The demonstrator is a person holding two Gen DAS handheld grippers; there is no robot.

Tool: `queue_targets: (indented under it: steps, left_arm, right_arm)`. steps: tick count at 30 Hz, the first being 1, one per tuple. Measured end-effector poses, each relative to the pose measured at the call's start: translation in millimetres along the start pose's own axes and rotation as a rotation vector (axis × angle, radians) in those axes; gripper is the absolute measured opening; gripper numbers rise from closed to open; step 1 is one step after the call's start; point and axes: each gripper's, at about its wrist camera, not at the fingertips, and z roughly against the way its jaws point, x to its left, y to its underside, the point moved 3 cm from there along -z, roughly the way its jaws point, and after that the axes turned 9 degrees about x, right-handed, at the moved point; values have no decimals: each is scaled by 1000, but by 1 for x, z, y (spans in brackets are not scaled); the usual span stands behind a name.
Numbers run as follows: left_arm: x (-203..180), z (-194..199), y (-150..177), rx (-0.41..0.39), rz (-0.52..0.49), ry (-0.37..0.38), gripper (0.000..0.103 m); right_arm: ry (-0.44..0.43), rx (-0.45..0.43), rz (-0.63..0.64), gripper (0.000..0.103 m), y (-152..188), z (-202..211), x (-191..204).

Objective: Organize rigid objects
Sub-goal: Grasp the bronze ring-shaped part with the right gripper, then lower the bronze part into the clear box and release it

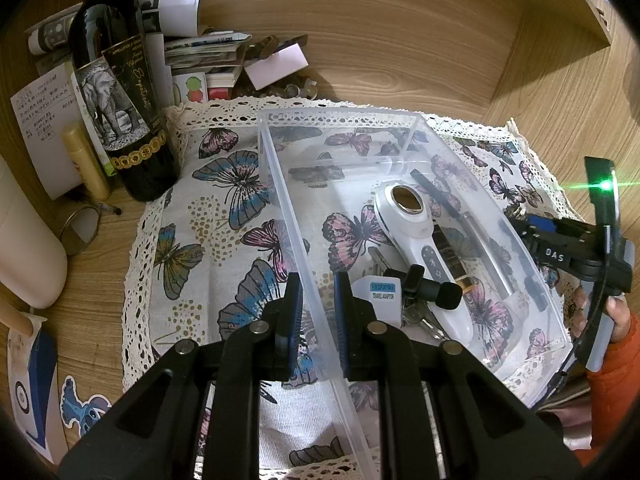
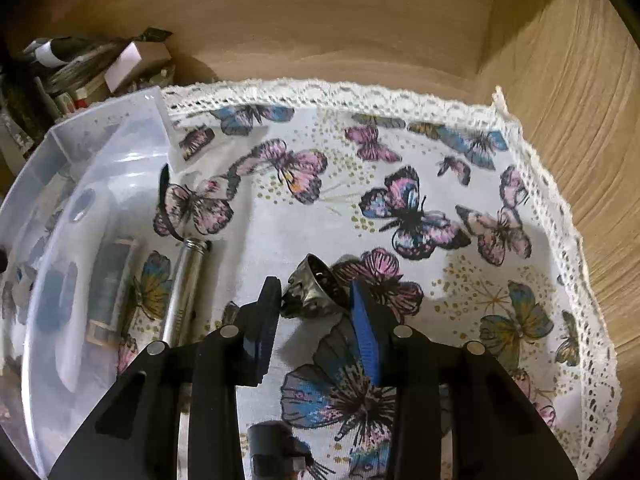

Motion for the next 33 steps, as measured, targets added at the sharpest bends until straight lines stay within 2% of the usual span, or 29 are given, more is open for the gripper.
queue_targets:
  steps: [15,22,28,33]
  left_arm:
    - [0,0,0,0,1,0,14]
    - [0,0,0,-1,1,1,14]
    - [0,0,1,-1,1,1,15]
    - [0,0,1,-1,1,1,15]
  right_arm:
    - [-16,-166,91,33,-5,62,38]
    - [-69,-230,163,33,-8,85,68]
    - [-117,-245,225,33,-10,91,95]
    - [-149,-223,278,33,-9,84,117]
